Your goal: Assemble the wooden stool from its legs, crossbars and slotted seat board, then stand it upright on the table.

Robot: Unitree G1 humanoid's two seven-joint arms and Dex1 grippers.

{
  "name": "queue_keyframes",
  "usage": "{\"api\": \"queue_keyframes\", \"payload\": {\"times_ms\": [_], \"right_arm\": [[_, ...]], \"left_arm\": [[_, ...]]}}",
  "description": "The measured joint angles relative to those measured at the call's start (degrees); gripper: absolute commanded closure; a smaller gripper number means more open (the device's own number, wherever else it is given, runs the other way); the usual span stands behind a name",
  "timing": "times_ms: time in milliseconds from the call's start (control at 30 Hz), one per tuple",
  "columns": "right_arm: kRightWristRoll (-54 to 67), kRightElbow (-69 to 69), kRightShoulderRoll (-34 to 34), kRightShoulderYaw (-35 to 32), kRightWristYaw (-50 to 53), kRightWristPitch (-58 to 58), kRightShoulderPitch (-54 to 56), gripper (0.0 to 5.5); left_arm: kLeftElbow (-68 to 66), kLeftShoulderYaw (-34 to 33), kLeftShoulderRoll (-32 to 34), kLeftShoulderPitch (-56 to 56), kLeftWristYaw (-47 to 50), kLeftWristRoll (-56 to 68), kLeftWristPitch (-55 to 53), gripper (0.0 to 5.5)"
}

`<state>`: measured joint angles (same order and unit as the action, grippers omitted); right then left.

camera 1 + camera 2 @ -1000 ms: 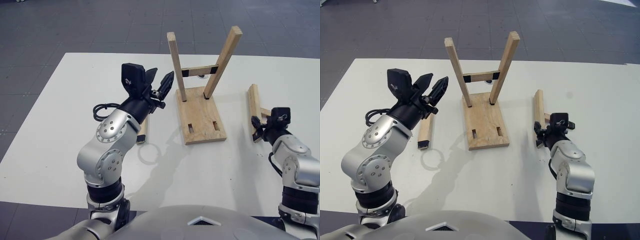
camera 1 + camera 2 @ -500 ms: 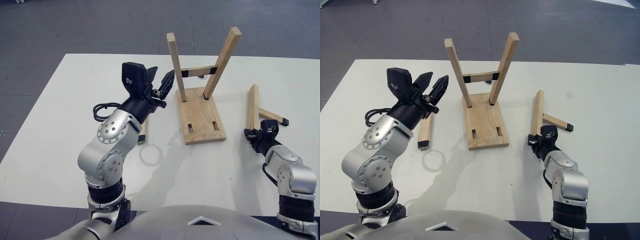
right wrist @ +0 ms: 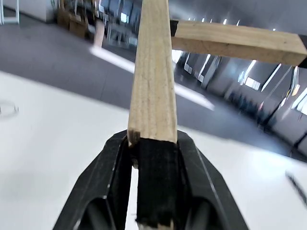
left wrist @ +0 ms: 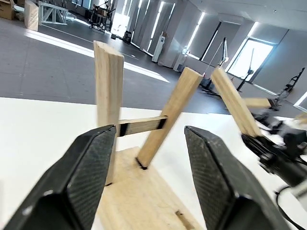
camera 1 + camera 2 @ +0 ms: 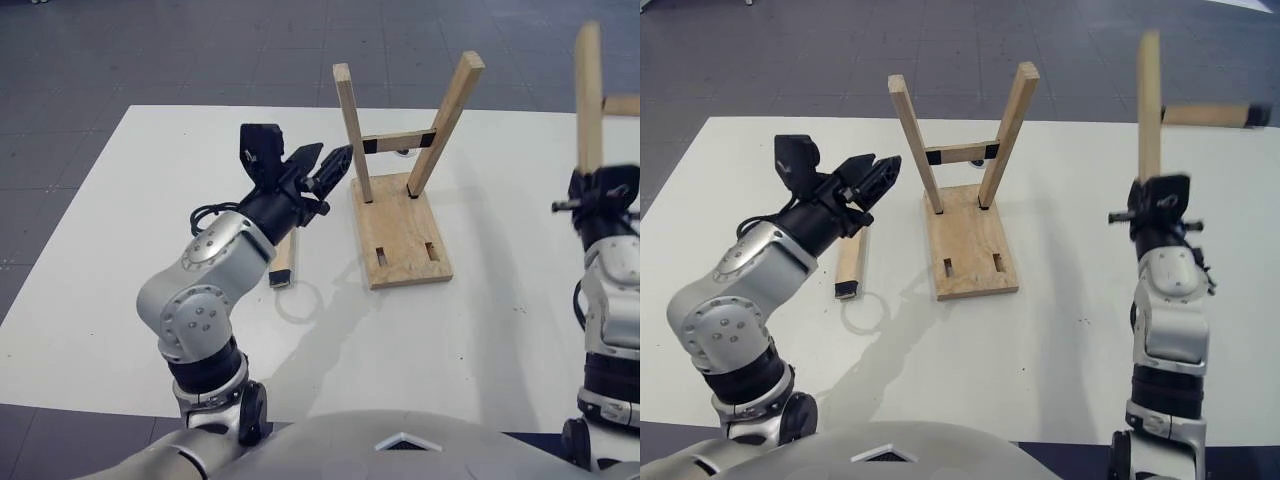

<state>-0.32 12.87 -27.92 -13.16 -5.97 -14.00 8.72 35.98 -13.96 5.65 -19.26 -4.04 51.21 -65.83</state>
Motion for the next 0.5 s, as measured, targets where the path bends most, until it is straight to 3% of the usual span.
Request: {"api": "queue_keyframes", "payload": {"times_ms": [133,233,333,500], "right_arm": [[-3.4,6.3,-0.1,5.6,-2.8,12.4,1.2,4.50],[-4.0,7.2,0.6,11.0,-6.1,17.5,1.2,4.50],[-4.1,6.8,3.4,16.9,-8.7,20.6,2.5,4.50],[-4.1,7.5,5.8,19.8,-10.5,21.4,5.2,4.50]], "left_arm": [[-8.5,-5.8,7.9,-6.6,-7.2,20.9,-6.2,1.59],[-16.0,-7.4,11.4,-9.9,-8.2,33.1,-6.3,1.54],[-24.0,-7.0,11.3,-10.0,-3.1,43.1,-2.6,1.54],[-27.0,-4.3,10.6,-9.9,3.1,50.0,3.5,1.54]]}}
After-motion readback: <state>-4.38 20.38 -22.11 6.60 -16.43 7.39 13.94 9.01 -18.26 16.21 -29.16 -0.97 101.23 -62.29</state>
